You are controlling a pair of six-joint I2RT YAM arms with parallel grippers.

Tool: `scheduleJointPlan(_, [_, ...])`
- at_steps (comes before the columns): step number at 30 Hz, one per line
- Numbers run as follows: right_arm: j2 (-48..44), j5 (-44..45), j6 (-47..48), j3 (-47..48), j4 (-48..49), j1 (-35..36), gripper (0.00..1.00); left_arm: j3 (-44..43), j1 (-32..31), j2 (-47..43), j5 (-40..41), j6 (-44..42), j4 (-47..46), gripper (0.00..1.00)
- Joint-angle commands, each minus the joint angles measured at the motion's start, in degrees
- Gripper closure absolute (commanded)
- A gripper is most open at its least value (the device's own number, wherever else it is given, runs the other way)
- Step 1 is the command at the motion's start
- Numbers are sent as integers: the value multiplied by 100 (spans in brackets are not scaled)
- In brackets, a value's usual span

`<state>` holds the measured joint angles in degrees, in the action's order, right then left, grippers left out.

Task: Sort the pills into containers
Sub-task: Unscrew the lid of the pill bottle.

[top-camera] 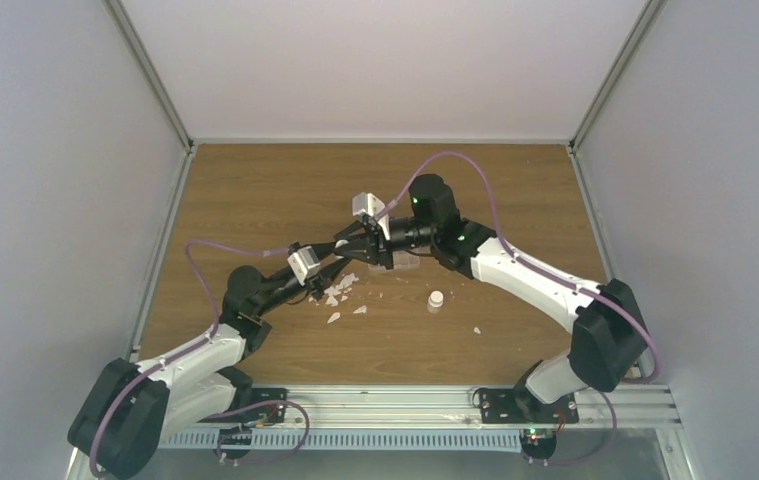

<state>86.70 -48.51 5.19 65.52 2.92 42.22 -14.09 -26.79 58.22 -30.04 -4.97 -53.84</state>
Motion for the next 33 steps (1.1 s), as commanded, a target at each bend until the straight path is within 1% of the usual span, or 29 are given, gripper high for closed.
scheduleJointPlan(1, [-545,-639,630,143,-387,-235,44,69,112,-22,-26,-101,41,32])
scheduleJointPlan(6, [-642,-1841,1527,243,-968,-458,44,-38,119,-13,-285,-99,236,32])
scheduleJointPlan(9, [-634,-2319,2418,314,-1533,-512,43,-121,129,-7,-520,-60,382,33])
scheduleJointPlan(10, [-632,-2508,2847,355,-1869,-513,43,-147,130,-7,-637,-50,410,32])
scheduleJointPlan(11, [-617,-2743,3483,434,-2362,-513,43,-173,125,-8,-729,-27,443,32])
scheduleJointPlan(12, [-604,-2950,4384,540,-2959,-513,42,-209,129,-4,-843,-18,471,32])
scheduleJointPlan(13, [-587,-3128,4996,646,-3490,-514,42,-228,130,-9,-946,-20,502,32])
scheduleJointPlan(14, [-584,-3276,5515,749,-3999,-513,41,-254,129,-2,-1067,-21,525,32])
scheduleJointPlan(15, [-586,-3316,5821,830,-4313,-509,40,-279,136,15,-1166,-20,544,32])
scheduleJointPlan(19, [-552,-3277,6149,947,-4627,-510,36,-401,134,151,-1563,-21,590,31])
scheduleJointPlan(22, [-322,-3334,6674,1240,-5264,-505,34,-498,139,330,-1836,-41,598,31])
scheduleJointPlan(24, [-154,-3388,7171,1475,-5822,-506,34,-540,139,418,-1839,-47,608,31])
scheduleJointPlan(26, [-70,-3410,7335,1610,-6033,-515,33,-551,139,452,-1796,-43,610,31])
scheduleJointPlan(27, [-65,-3409,7295,1627,-5988,-512,30,-559,139,454,-1776,-52,619,31])
scheduleJointPlan(28, [-73,-3399,7169,1614,-5886,-507,24,-560,139,454,-1755,-49,637,31])
scheduleJointPlan(29, [-99,-3382,6978,1595,-5700,-508,16,-570,139,447,-1727,-52,657,31])
scheduleJointPlan(30, [-133,-3373,6613,1551,-5454,-511,3,-577,139,439,-1698,-64,675,31])
scheduleJointPlan(31, [-175,-3316,6172,1495,-5074,-508,1,-575,139,429,-1672,-77,692,31])
scheduleJointPlan(33, [-277,-3204,5317,1326,-4186,-510,0,-578,139,419,-1593,-91,717,31])
